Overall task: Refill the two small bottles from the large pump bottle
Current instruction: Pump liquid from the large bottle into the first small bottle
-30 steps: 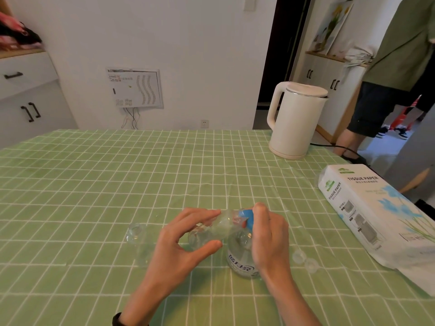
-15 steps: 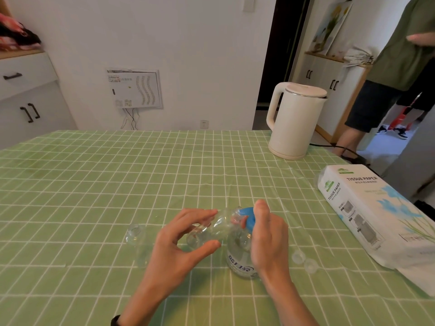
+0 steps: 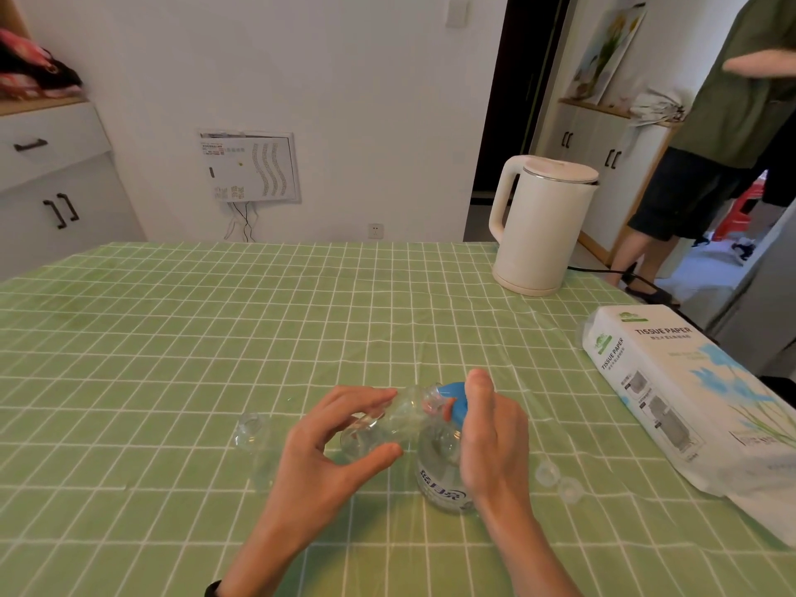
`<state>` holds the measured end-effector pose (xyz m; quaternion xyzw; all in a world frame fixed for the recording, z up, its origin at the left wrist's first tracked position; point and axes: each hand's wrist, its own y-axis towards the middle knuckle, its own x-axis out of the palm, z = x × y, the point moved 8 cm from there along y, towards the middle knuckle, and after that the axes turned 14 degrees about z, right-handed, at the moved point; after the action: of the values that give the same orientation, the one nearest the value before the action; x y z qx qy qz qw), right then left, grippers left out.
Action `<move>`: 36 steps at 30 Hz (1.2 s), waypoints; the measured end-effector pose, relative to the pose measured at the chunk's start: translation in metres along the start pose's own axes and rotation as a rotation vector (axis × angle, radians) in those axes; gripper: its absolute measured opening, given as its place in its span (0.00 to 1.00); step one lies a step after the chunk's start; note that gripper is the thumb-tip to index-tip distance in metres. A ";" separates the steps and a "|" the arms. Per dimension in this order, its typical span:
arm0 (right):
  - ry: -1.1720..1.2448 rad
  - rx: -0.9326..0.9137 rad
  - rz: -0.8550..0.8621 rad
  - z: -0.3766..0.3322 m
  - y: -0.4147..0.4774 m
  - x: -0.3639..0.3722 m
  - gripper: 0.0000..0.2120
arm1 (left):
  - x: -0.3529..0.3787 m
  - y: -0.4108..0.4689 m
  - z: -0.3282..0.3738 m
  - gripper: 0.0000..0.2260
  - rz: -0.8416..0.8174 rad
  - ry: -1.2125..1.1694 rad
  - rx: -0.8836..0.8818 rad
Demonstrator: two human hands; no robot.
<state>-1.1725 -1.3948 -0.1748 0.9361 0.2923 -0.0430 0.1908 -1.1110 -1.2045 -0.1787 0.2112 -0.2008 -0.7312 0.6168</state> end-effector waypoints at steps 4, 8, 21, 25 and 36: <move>0.015 -0.016 -0.006 -0.001 0.001 0.000 0.30 | 0.000 0.000 0.001 0.22 -0.006 0.005 -0.002; 0.002 -0.040 -0.007 0.000 0.003 0.000 0.25 | 0.001 0.000 0.001 0.21 -0.010 0.009 0.002; 0.001 -0.011 -0.006 0.001 0.001 0.000 0.33 | 0.000 -0.001 0.001 0.22 0.001 0.014 -0.002; -0.005 -0.031 -0.002 -0.003 0.002 -0.001 0.25 | 0.000 0.000 0.002 0.21 -0.002 0.022 0.001; 0.008 -0.019 0.007 0.001 0.000 -0.001 0.33 | -0.001 -0.001 0.008 0.20 -0.007 0.092 0.048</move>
<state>-1.1729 -1.3956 -0.1758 0.9355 0.2901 -0.0356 0.1984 -1.1166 -1.2032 -0.1726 0.2603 -0.1889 -0.7177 0.6176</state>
